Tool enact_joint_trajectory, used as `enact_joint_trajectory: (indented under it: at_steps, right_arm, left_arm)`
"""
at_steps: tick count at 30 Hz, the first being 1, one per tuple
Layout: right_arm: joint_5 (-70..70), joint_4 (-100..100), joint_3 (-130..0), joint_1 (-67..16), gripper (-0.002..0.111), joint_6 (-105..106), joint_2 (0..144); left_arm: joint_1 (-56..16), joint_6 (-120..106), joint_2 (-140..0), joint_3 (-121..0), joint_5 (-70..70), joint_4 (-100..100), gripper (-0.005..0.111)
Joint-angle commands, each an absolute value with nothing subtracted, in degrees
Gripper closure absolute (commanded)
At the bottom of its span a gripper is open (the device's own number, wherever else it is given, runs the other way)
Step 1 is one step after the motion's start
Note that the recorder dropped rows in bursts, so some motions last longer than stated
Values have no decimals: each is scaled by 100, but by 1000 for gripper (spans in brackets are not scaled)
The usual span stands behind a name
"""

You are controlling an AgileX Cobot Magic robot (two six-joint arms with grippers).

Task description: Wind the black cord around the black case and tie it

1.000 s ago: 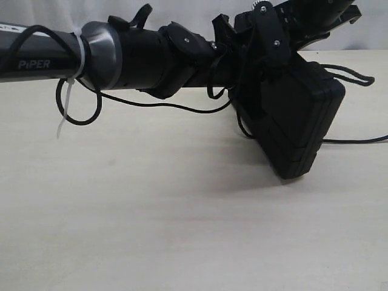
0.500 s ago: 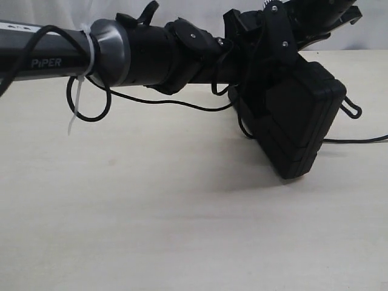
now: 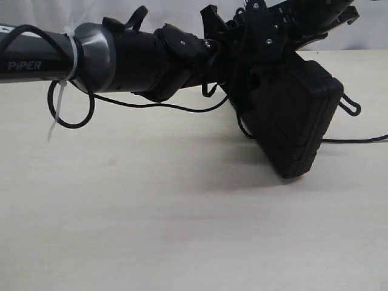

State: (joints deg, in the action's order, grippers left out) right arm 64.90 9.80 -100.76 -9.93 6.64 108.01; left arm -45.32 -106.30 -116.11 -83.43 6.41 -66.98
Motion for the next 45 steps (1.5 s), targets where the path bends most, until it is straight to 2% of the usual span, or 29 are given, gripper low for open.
enact_joint_trajectory:
  at_steps: [1, 4, 9, 11, 16, 19, 25, 27, 29, 30, 32, 33, 37, 41, 45]
  right_arm:
    - [6996, 1096, -9952, -1017, 104, 684, 10919]
    - [6996, 1096, -9952, -1017, 104, 684, 10919]
    - [6996, 1083, -9952, -1017, 104, 684, 10919]
    - [6996, 1083, -9952, -1017, 104, 684, 10919]
    - [6996, 1073, -9952, -1017, 104, 684, 10919]
    - [6996, 1073, -9952, -1017, 104, 684, 10919]
    - [6996, 1072, -9952, -1017, 104, 684, 10919]
    - [6996, 1072, -9952, -1017, 104, 684, 10919]
    - [6996, 1072, -9952, -1017, 104, 684, 10919]
    - [6996, 1072, -9952, -1017, 104, 684, 10919]
    - [6996, 1072, -9952, -1017, 104, 684, 10919]
    - [6996, 1072, -9952, -1017, 104, 684, 10919]
    - [6996, 990, -9952, -1017, 104, 684, 10919]
    - [6996, 979, -9952, -1017, 104, 684, 10919]
    - [6996, 979, -9952, -1017, 104, 684, 10919]
  left_arm:
    - [-4530, -10675, -11549, -7941, 903, -6805, 46]
    - [-4530, -10822, -11549, -7790, 1443, -6805, 46]
    - [-4530, -10822, -11559, -7790, 1317, -6805, 47]
    - [-4530, -10822, -11559, -7790, 1173, -6805, 56]
    - [-4528, -10822, -11630, -7802, 1212, -6623, 88]
    - [-4528, -10822, -11640, -7802, 1212, -6345, 97]
    - [-4518, -10801, -11640, -7809, 1644, -6239, 96]
    - [-4489, -10801, -11640, -7809, 1670, -6155, 92]
    - [-4440, -10801, -11640, -7809, 1608, -5975, 81]
    - [-4395, -10801, -11640, -7809, 1461, -5855, 66]
    - [-4344, -10801, -11666, -7809, 1503, -5745, 50]
    - [-4330, -10801, -11666, -7809, 1460, -5591, 48]
    - [-4324, -10430, -11908, -7879, 1267, -4098, 49]
    - [-4324, -9767, -12073, -8008, 1915, -3998, 52]
    - [-4337, -9065, -12073, -8008, 1795, -3399, 84]
